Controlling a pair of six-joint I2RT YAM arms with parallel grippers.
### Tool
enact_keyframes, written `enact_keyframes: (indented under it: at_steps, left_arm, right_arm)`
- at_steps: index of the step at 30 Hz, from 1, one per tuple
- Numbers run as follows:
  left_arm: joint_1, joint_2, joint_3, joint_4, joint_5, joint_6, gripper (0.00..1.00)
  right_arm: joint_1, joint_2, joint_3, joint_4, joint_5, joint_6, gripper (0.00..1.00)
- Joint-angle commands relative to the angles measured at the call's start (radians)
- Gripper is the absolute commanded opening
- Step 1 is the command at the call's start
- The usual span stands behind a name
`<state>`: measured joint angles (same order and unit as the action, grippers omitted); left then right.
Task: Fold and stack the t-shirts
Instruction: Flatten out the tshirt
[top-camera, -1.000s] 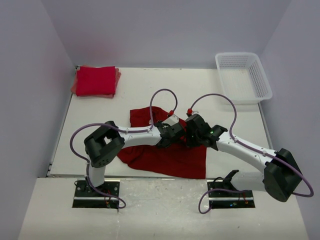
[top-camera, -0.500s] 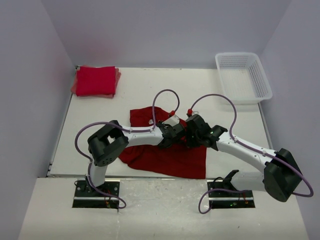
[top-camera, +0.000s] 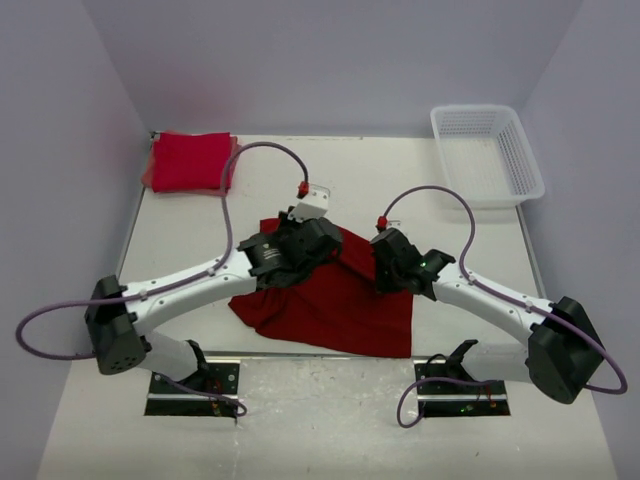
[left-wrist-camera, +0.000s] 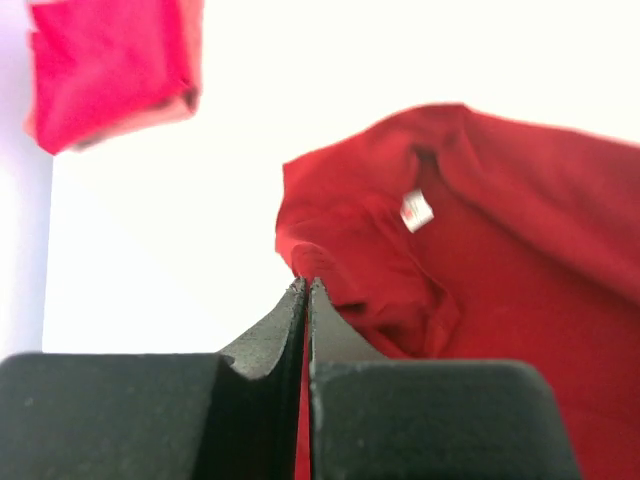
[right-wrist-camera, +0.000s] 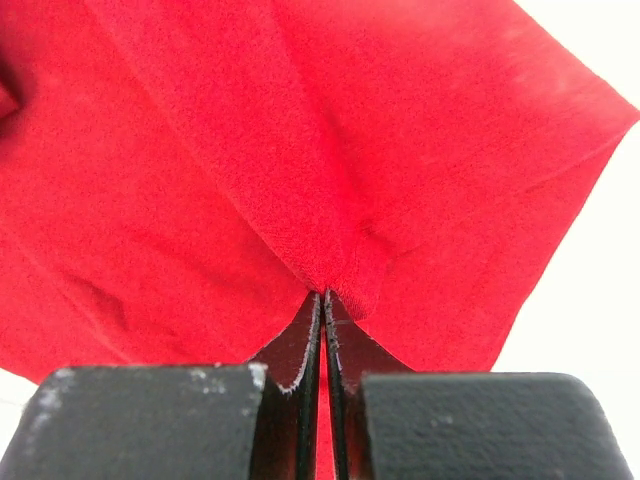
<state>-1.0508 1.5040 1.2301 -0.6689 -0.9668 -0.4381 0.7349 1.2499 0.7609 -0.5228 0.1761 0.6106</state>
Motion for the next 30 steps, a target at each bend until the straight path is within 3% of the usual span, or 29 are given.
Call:
enact_keyframes:
  at_steps: [1,7,12,16,22,25,30]
  left_arm:
    - [-0.006,-0.166,-0.015,-0.029,-0.085,-0.03,0.0]
    - [-0.005,-0.436,-0.031,-0.001,-0.104,0.012,0.0]
    - [-0.005,-0.55,-0.03,-0.152,-0.078,-0.14,0.0]
    - [-0.005,-0.55,-0.132,-0.195,0.012,-0.235,0.0]
    - [-0.005,-0.495,-0.311,-0.043,0.194,-0.287,0.0]
    - [-0.005,-0.487,-0.328,-0.018,0.178,-0.272,0.0]
    - [-0.003,-0.488,-0.192,-0.086,0.065,-0.202,0.0]
  right_arm:
    - [0.004,-0.027,0.061,-0.032,0.095,0.011,0.0]
    - [0.004,-0.01,0.185,-0.103,0.172,-0.035,0.0]
    - [0.006,-0.009,0.258,-0.117,0.148,-0.06,0.0]
    - [0.004,-0.01,0.253,-0.121,0.137,-0.061,0.0]
    - [0.006,-0.027,0.224,-0.123,0.135,-0.055,0.0]
    - [0.006,-0.055,0.221,-0.131,0.161,-0.061,0.0]
    - [0.004,-0.084,0.29,-0.149,0.253,-0.1,0.0]
